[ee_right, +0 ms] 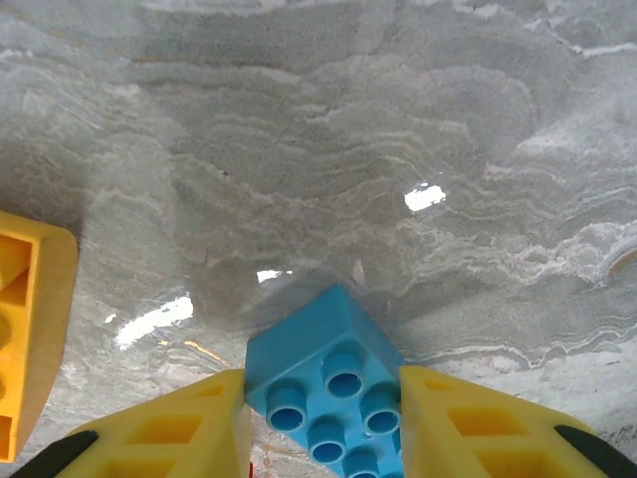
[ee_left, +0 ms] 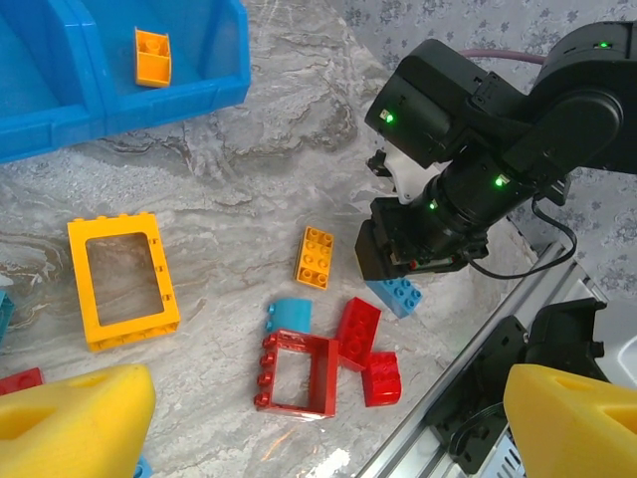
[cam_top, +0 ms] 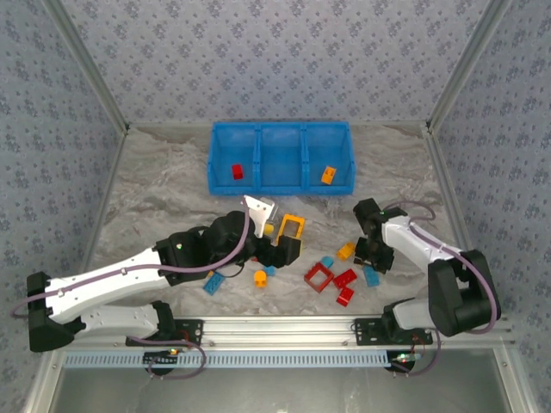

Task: Sort the legos into containers by color

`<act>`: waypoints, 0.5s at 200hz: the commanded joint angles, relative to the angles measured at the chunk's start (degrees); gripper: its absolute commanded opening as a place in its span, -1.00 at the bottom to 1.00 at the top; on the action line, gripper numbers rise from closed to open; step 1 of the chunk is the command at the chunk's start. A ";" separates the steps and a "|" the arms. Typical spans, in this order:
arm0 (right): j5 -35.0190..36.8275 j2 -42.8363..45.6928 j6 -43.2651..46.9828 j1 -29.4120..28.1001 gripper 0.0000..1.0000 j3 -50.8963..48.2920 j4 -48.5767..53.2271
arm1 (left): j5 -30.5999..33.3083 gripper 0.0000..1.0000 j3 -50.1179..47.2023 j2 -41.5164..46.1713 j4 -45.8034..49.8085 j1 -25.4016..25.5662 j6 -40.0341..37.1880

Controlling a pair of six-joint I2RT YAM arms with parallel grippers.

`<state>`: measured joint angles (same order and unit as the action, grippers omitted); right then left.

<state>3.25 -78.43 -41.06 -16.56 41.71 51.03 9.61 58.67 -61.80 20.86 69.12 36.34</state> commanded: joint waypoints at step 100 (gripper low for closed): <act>-5.38 0.30 -3.03 16.56 -0.07 2.07 -7.19 | -0.89 0.81 2.94 -1.28 -0.50 0.21 0.93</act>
<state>-1.41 -77.32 -43.00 -0.51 42.37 45.21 9.58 59.44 -62.63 20.82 69.12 36.75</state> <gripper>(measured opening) 0.411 0.907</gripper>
